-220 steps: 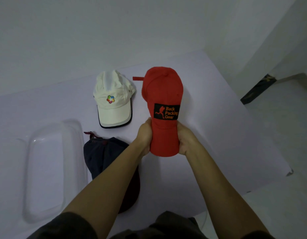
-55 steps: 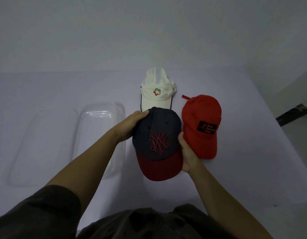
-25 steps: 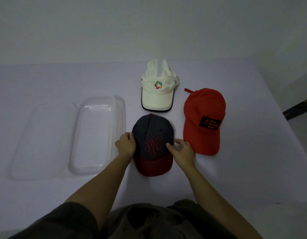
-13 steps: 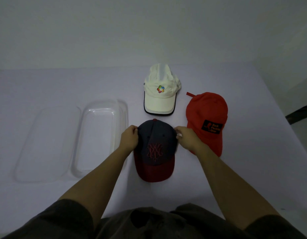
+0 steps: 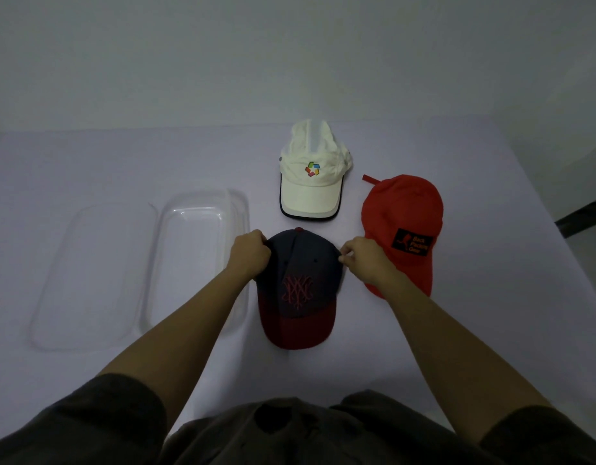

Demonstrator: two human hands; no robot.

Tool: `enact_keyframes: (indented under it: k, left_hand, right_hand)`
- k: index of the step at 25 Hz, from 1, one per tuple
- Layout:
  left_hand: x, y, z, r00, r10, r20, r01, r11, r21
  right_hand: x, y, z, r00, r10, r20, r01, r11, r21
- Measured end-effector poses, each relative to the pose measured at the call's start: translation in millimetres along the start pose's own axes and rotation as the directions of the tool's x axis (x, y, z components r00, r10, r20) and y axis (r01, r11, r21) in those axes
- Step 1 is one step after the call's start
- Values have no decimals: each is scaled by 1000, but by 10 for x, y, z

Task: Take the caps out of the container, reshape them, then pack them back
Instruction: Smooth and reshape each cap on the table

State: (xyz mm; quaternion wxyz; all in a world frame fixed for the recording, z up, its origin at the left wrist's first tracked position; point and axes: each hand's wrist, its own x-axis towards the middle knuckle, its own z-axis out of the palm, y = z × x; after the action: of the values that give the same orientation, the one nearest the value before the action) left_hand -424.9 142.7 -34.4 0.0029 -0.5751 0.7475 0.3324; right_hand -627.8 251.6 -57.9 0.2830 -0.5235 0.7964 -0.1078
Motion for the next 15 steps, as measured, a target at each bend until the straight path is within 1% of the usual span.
enact_keyframes:
  k: [2, 5, 7, 9, 12, 15]
  left_hand:
    - [7, 15, -43, 1000, 26, -15, -26, 1000, 5]
    - [89, 115, -197, 987, 119, -106, -119, 993, 6]
    - [208, 213, -324, 976, 166, -144, -168, 986, -6]
    - [364, 317, -423, 969, 197, -146, -199, 980, -1]
    - [630, 442, -499, 963, 241, -120, -239, 970, 36]
    - [968, 543, -527, 956, 287, -66, -287, 958, 11]
  right_hand:
    - [-8, -27, -24, 999, -26, -24, 27, 999, 30]
    - [57, -115, -188, 991, -62, -120, 78, 988, 134]
    - [169, -195, -326, 986, -63, -156, 94, 976, 199]
    - [322, -271, -445, 986, -57, -158, 92, 971, 223]
    - [613, -309, -544, 989, -45, -140, 69, 982, 178]
    - [941, -276, -622, 982, -32, -186, 66, 981, 182]
